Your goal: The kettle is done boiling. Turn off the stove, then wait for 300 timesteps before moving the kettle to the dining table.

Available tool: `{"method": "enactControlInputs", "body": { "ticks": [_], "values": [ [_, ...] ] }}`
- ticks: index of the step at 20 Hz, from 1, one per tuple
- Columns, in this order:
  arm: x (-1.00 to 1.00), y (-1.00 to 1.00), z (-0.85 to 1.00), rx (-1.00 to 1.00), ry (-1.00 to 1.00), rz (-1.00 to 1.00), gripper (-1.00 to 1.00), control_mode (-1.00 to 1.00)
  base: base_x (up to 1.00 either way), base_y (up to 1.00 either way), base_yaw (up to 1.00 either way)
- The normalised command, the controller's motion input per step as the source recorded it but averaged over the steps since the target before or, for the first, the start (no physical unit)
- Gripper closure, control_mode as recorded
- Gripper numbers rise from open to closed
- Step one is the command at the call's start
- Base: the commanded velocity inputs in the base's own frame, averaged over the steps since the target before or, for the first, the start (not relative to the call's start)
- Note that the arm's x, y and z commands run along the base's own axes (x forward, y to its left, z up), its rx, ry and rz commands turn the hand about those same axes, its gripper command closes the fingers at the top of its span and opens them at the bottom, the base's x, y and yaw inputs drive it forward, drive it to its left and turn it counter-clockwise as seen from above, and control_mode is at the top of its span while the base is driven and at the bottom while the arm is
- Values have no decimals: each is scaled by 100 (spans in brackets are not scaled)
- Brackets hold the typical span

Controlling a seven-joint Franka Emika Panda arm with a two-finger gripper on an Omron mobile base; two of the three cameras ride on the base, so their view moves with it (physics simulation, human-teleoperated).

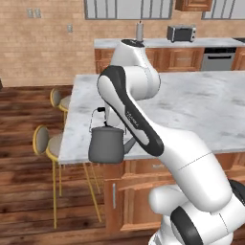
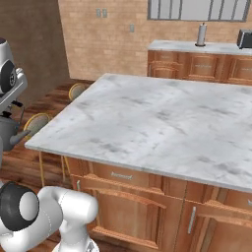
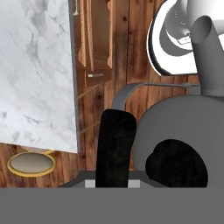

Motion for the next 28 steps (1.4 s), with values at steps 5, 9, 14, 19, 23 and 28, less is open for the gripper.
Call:
{"method": "enactControlInputs", "body": {
  "ticks": [5,9,14,19,23,28],
  "values": [
    [0,0,0,0,0,0,100,100,0,99,-10],
    [0,0,0,0,0,0,100,100,38,47,-8],
    [0,0,0,0,0,0,100,100,51,15,-6],
    [0,0,0,0,0,0,100,100,34,0,-5],
    [1,0,0,0,0,0,100,-100,5,0,-1],
    [12,-19,-1,2,0,-3,100,-100,0,0,0]
  ]
}}
